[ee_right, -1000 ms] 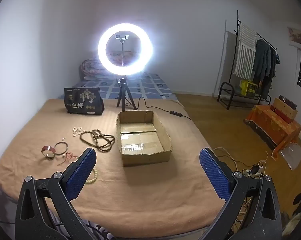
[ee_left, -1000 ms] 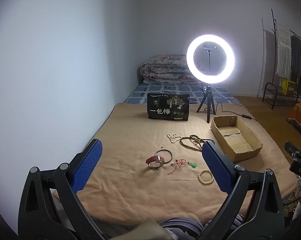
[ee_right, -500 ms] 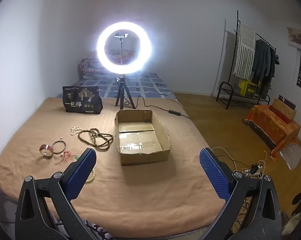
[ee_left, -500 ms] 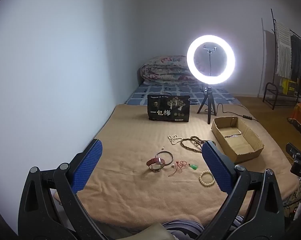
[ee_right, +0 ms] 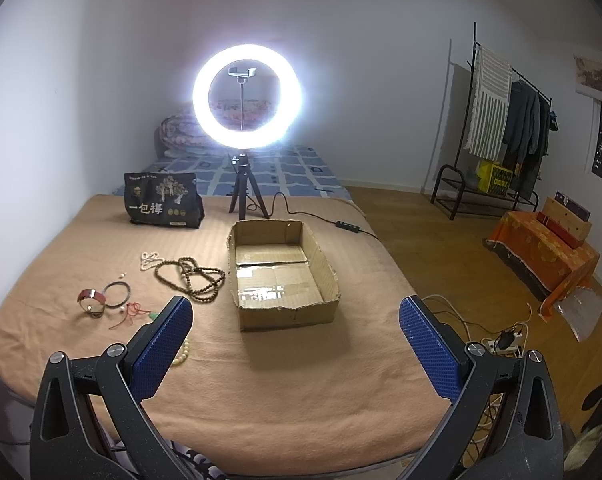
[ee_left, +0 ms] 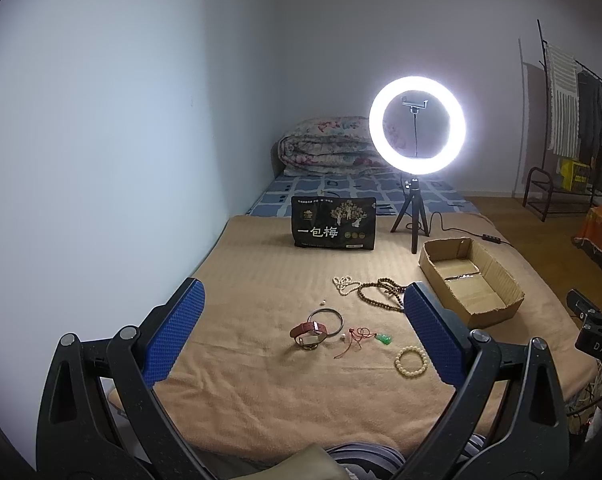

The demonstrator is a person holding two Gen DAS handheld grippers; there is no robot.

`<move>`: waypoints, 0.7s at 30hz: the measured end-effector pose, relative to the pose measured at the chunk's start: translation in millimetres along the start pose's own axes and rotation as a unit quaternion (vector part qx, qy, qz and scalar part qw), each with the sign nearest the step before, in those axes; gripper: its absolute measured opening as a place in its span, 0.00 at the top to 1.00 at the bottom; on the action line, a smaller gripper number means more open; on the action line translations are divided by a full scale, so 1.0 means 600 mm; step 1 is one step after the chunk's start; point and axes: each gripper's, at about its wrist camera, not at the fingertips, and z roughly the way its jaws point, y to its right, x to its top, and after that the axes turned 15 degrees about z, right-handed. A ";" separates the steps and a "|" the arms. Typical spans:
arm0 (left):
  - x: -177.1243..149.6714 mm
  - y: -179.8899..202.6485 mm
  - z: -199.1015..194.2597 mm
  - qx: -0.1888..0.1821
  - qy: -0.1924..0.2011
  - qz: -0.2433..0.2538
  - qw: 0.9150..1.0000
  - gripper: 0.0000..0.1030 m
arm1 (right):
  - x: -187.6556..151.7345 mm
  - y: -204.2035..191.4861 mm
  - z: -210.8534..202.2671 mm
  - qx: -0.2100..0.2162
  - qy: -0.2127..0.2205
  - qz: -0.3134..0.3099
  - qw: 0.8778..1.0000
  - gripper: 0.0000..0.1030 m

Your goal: Organize jewelry

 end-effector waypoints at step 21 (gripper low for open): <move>0.009 0.010 -0.007 -0.001 -0.001 -0.002 1.000 0.01 | 0.002 -0.002 -0.002 -0.001 -0.003 -0.002 1.000 0.00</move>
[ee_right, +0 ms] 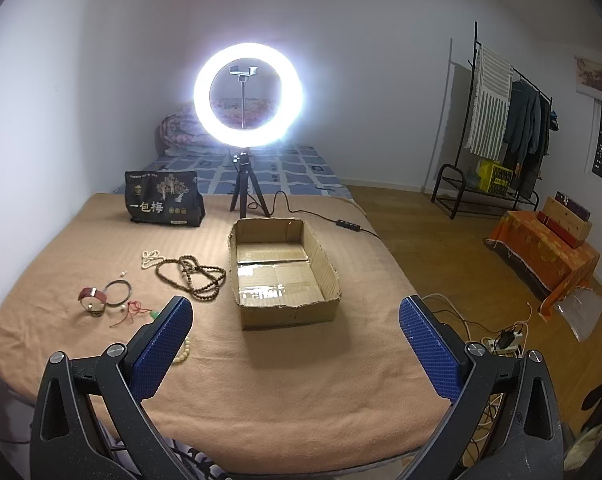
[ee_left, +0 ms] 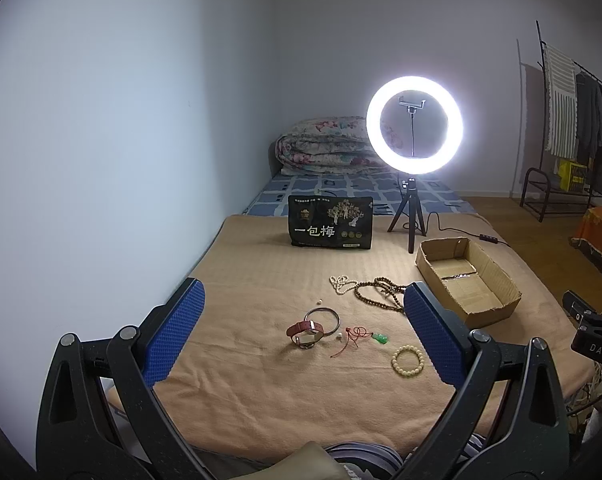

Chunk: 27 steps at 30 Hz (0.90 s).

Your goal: Organize jewelry

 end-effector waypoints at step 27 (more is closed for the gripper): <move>-0.011 -0.001 0.022 -0.013 -0.009 0.000 1.000 0.01 | -0.006 -0.006 0.008 0.000 -0.005 -0.001 1.000 0.00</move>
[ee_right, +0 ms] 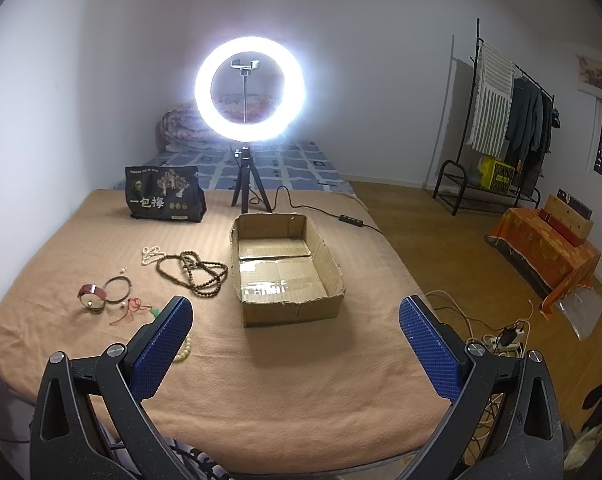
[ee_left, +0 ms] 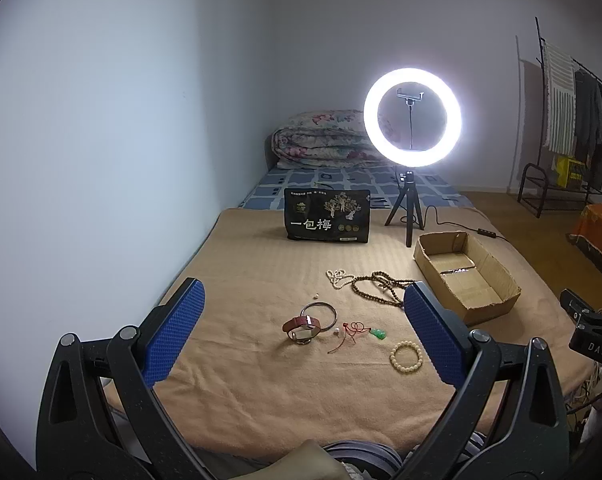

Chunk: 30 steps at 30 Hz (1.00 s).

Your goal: Organize jewelry

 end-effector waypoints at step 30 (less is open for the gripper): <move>0.020 -0.125 0.159 -0.023 -0.057 0.031 0.998 0.01 | 0.089 0.011 0.062 -0.012 0.071 -0.073 0.995 0.00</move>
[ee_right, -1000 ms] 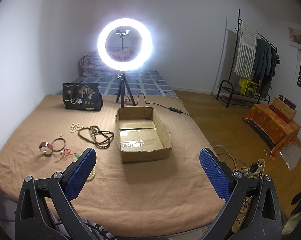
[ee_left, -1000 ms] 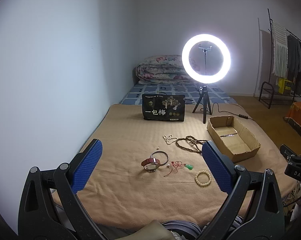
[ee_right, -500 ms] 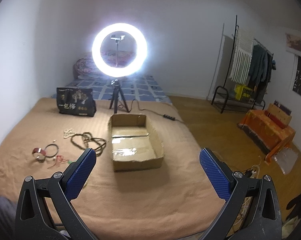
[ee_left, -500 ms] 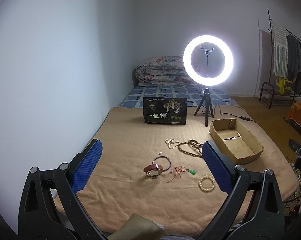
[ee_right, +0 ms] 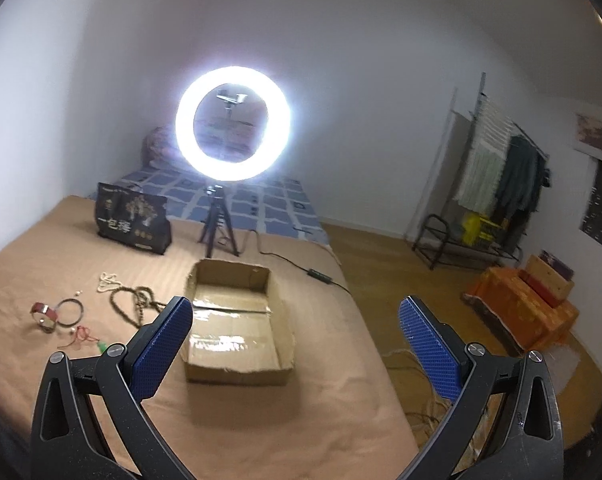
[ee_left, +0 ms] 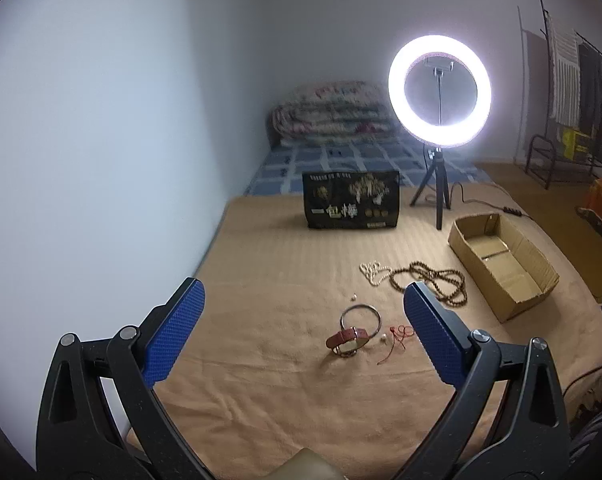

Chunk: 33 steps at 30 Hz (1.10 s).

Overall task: Organize jewelry
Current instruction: 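Grasp the red-strapped watch with the left tool while the right tool grasps the cream bead bracelet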

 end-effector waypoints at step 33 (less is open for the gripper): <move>-0.145 0.066 0.324 -0.169 -0.104 0.047 0.979 0.13 | -0.224 -0.163 0.233 0.253 -0.314 0.002 0.915 0.07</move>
